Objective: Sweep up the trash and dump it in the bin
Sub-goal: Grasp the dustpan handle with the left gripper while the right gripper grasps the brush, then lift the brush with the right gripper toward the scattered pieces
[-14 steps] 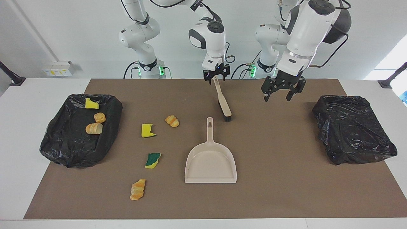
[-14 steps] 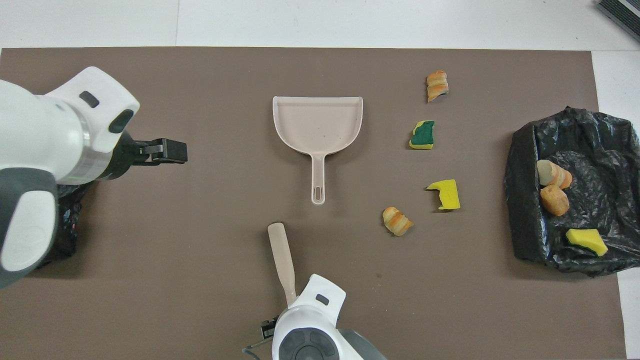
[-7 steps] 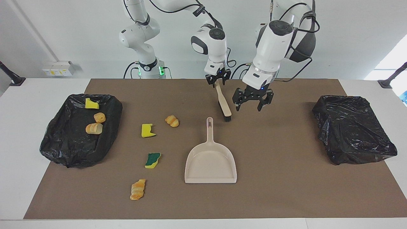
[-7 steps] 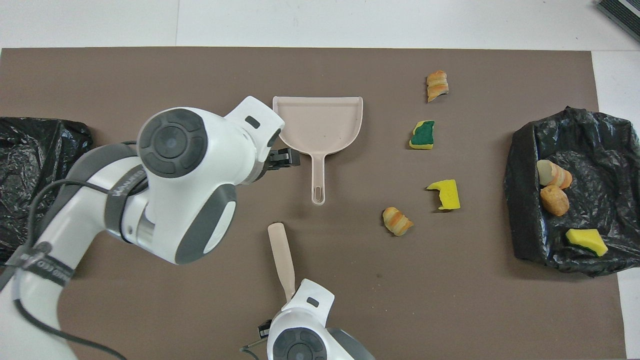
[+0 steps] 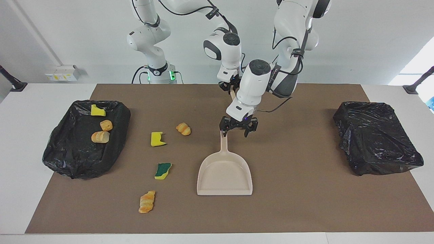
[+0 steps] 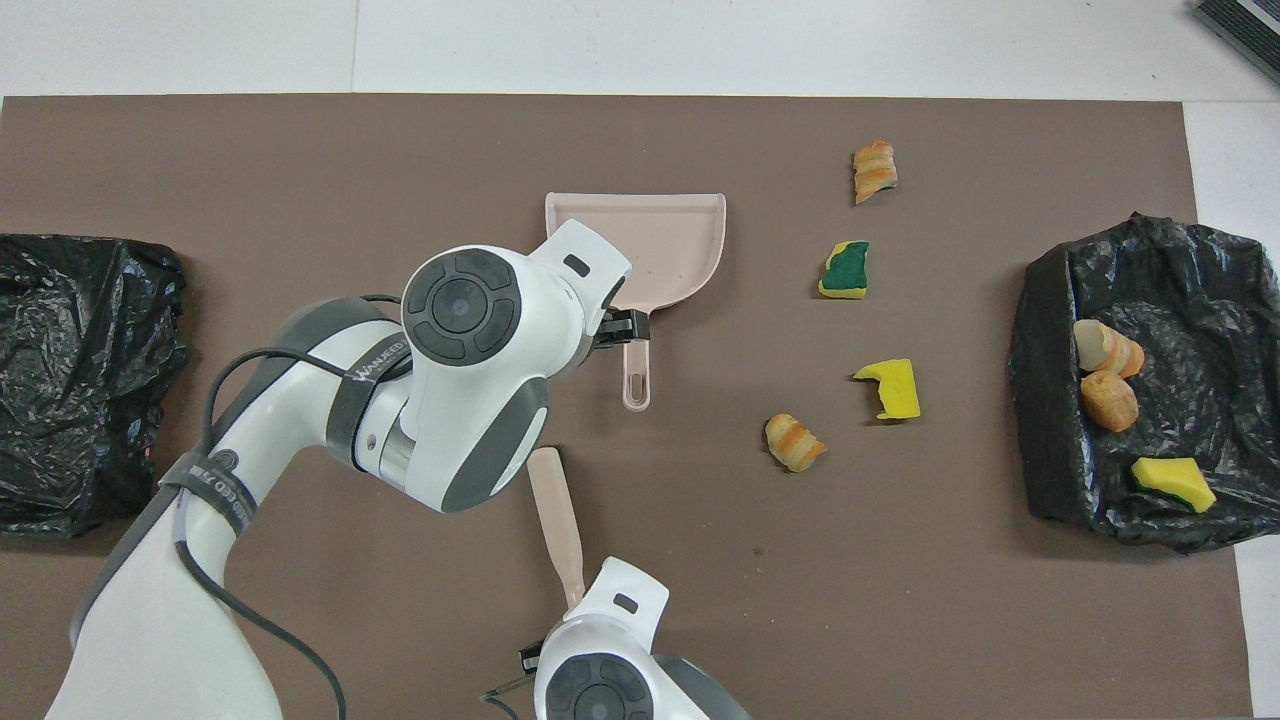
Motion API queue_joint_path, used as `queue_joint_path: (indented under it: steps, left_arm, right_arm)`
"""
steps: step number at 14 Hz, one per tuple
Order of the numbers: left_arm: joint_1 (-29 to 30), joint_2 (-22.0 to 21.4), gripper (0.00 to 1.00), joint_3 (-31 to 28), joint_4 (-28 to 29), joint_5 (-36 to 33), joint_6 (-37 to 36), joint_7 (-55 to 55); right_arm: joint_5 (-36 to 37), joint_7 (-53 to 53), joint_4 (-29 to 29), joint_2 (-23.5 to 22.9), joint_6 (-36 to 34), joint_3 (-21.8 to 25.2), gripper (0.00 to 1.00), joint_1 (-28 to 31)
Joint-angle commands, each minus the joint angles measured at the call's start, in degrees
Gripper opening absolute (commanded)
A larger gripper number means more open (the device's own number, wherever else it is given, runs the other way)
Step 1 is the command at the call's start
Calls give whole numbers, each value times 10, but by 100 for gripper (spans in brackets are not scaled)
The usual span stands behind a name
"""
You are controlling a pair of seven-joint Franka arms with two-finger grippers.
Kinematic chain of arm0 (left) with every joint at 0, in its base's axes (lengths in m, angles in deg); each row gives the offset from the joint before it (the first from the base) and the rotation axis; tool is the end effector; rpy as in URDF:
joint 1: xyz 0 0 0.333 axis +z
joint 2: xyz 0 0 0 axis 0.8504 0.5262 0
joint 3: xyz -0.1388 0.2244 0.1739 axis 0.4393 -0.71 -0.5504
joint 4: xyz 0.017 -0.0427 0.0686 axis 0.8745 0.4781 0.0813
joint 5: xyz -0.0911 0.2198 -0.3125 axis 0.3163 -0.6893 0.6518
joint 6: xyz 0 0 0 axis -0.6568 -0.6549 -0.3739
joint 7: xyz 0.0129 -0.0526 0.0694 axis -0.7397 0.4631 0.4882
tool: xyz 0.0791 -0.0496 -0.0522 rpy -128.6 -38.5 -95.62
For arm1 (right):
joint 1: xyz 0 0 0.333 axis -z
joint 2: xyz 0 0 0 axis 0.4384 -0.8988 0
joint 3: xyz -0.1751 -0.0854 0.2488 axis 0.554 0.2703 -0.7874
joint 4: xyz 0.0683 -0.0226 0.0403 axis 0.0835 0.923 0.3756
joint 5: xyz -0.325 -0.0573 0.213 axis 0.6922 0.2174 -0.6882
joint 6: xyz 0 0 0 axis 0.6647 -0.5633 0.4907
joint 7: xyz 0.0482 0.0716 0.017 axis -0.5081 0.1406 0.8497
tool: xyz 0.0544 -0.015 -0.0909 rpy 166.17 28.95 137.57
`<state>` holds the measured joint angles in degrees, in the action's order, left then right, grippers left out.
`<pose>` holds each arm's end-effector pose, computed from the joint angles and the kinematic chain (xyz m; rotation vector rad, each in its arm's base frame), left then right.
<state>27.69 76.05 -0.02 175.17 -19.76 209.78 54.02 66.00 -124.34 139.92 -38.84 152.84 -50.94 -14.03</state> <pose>0.5409 -0.3890 0.3981 2.9338 0.0379 0.2054 0.3038 0.4163 0.3508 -3.0756 -0.3311 0.1694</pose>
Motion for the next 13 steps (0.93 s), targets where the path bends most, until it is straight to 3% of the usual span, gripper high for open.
queue_joint_path:
  steps: [1, 5, 6, 7, 8, 9, 13]
  left_arm:
    - [-27, 42, 100, -7, -22, 6, 28, 16]
    - [-27, 44, 100, -7, -21, 6, 30, 14]
    - [-27, 44, 86, -7, -21, 6, 30, 14]
    - [-27, 44, 65, -7, -19, 6, 30, 12]
    - [-25, 44, 29, -7, -18, 5, 28, 8]
    - [-22, 44, 1, -8, -18, 4, 25, 7]
    - [-21, 42, 0, -8, -18, 4, 11, -1]
  right_arm:
    - [-2, -8, 10, 66, -74, -2, 0, 29]
    - [-2, -6, 39, 136, -148, -2, 0, 73]
    - [-2, -4, 40, 150, -173, -2, 0, 93]
    - [-2, -5, 40, 160, -192, -2, 0, 110]
    - [-2, -5, 39, 166, -211, -1, 0, 123]
    - [-2, -5, 40, 170, -228, -1, 0, 143]
    - [23, 48, 35, 176, -272, 0, 0, 252]
